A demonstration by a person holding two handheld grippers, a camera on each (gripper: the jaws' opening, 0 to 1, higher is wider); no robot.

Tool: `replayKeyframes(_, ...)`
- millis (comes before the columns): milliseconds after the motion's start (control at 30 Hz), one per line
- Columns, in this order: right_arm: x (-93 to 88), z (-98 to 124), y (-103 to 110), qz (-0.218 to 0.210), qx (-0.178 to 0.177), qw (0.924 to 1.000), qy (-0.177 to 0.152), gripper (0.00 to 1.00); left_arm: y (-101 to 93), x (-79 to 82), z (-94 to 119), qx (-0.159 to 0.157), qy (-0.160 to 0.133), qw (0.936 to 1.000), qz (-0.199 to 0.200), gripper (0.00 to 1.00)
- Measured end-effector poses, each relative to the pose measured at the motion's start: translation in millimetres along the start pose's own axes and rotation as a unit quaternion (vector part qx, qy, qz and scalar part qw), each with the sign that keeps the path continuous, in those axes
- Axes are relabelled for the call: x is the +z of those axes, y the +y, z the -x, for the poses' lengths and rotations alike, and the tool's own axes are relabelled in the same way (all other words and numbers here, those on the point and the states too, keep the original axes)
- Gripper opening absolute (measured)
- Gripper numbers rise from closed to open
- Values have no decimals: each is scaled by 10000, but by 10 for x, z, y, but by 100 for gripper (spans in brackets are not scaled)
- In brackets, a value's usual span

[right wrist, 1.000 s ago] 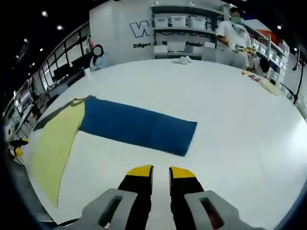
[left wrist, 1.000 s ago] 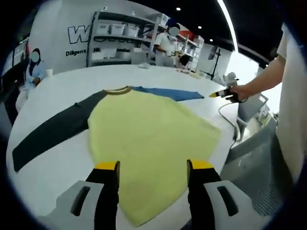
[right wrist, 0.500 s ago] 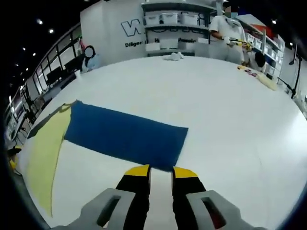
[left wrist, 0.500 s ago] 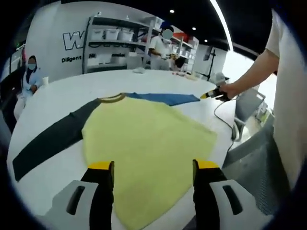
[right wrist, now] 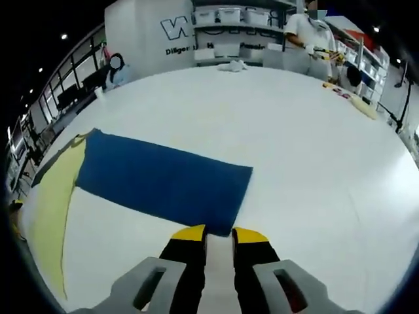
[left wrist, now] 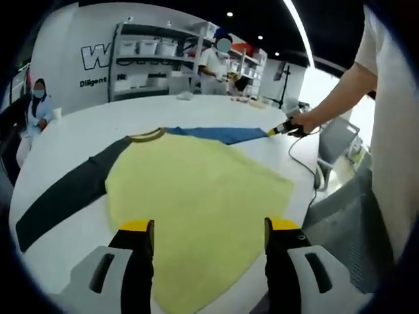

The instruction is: Fold the garment on the visible template until the final outline fits inside the template.

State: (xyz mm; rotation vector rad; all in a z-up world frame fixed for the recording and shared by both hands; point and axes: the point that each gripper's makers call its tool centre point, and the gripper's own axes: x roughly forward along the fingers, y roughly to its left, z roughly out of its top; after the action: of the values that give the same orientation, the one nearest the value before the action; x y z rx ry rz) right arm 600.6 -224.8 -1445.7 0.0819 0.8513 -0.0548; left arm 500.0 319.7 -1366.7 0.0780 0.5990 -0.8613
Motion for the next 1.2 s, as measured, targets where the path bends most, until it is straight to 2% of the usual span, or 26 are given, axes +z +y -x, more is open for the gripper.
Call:
replayKeyframes(167,29,-17,-15,-7,-33,10000,-27,8,-1,-21,7,20,38,10000,8,66)
replayKeyframes(333,48,-18,-5,22,-31,10000,-8,1,5,-32,4,43,55,10000,9,65)
replayKeyframes(433,114,80,24,-43,-116,9998,-140,0,6,-30,8,51,45,10000,4,65)
replayKeyframes(467,174,111,31,-98,-124,9995,-277,0,6,-31,10,54,42,10000,7,65)
replayKeyframes(600,273,245,133,-2,-108,9992,-381,0,-1,-46,18,59,47,10000,-1,64)
replayKeyframes(800,658,457,318,176,-101,9956,-911,0,-3,-15,41,62,-43,10000,-20,64)
replayKeyframes(833,790,497,373,262,-76,9933,-1127,0,-2,-13,45,63,-51,10000,-25,64)
replayKeyframes(900,894,546,453,319,-36,9921,-1211,0,0,-3,61,64,-83,9999,-32,63)
replayKeyframes(1000,1157,643,634,607,34,9872,-1478,0,2,9,89,64,-119,9999,-58,63)
replayKeyframes(1067,1251,675,707,658,91,9855,-1561,0,12,14,118,74,-153,9998,-70,63)
replayKeyframes(1100,1326,707,770,708,138,9835,-1659,0,20,13,134,83,-170,9998,-75,63)
replayKeyframes(1133,1474,752,899,905,243,9787,-1827,0,25,10,144,88,-182,9998,-77,63)
replayKeyframes(1200,1611,798,1084,1049,403,9745,-1941,0,30,4,167,97,-205,9997,-88,63)
